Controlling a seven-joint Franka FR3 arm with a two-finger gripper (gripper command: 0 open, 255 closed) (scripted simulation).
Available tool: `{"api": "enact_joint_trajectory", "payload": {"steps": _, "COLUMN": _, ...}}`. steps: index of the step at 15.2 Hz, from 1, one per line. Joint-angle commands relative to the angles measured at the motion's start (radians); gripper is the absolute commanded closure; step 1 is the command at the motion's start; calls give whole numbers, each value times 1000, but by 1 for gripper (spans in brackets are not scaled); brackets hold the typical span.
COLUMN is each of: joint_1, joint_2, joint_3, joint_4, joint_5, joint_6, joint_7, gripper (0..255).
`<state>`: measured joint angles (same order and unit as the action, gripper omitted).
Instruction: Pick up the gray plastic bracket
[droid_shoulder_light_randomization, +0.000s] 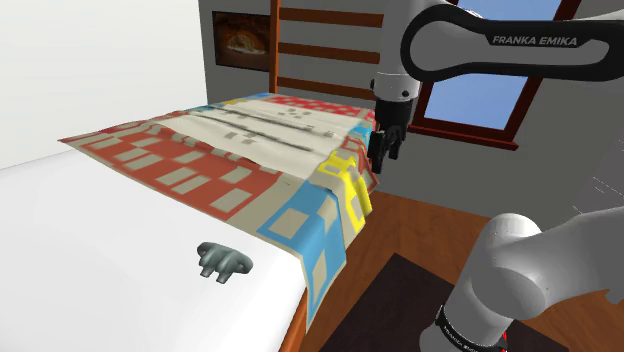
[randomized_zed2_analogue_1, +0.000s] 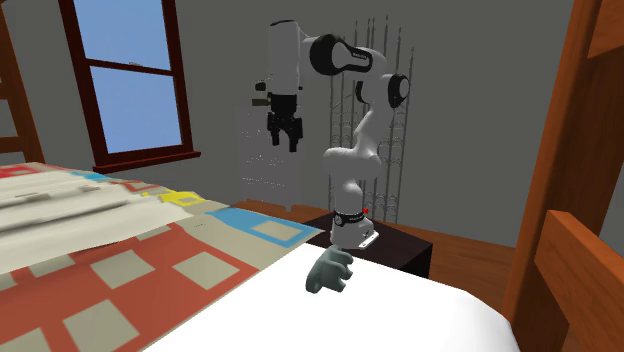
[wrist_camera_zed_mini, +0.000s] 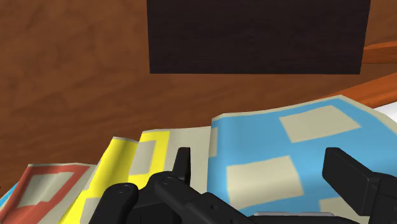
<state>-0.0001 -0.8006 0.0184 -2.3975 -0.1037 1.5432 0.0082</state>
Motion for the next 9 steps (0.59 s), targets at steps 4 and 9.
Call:
{"api": "enact_joint_trajectory", "payload": {"steps": 4, "joint_1": 26, "joint_2": 44, "joint_3": 49, "joint_4": -8, "joint_5": 44, "joint_6": 55, "joint_7": 52, "gripper": 0}}
{"api": "enact_joint_trajectory", "payload": {"steps": 9, "joint_1": 65, "joint_2": 138, "joint_3": 130, "joint_4": 1, "joint_5": 107, "joint_6": 150, "joint_7": 136, "gripper": 0}}
